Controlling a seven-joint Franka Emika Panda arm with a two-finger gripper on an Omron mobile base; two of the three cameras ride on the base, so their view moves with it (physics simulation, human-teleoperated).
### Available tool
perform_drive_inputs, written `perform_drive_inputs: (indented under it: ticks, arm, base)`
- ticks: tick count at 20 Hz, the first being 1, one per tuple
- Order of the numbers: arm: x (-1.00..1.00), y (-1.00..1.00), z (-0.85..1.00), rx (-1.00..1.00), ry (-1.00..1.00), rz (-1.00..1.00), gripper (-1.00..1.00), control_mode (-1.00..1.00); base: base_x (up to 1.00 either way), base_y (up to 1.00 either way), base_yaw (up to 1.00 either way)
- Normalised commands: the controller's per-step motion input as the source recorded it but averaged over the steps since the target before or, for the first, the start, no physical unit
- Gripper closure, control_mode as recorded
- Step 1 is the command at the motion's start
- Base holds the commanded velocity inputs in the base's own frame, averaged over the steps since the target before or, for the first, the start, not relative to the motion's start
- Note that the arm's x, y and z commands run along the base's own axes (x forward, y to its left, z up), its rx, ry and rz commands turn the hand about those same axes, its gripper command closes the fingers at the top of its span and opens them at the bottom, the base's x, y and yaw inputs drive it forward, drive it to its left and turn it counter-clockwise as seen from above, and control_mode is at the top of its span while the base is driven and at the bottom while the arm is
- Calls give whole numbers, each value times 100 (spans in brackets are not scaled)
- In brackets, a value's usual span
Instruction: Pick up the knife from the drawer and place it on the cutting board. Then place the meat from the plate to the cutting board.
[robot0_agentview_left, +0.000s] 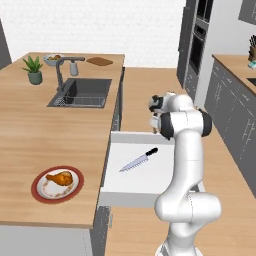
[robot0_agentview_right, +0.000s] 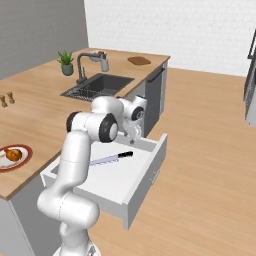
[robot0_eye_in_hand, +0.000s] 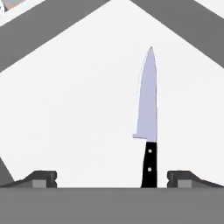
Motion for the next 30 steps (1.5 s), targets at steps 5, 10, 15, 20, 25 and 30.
perform_drive_inputs:
  ticks: [5, 10, 15, 20, 25, 30]
  arm:
    - [-17, 35, -55, 1, -37, 0, -100, -100]
    - [-21, 51, -42, -7, -32, 0, -100, -100]
    - [23, 6, -5, -12, -5, 1, -100, -100]
    - [30, -6, -9, -7, 8, 3, -100, -100]
    - [26, -4, -18, -6, 9, 3, -100, -100]
    - [37, -7, -13, 0, 19, 4, -100, -100]
  base:
    - [0, 0, 0]
    - [0, 0, 0]
    - [0, 0, 0]
    - [0, 0, 0]
    - [0, 0, 0]
    - [0, 0, 0]
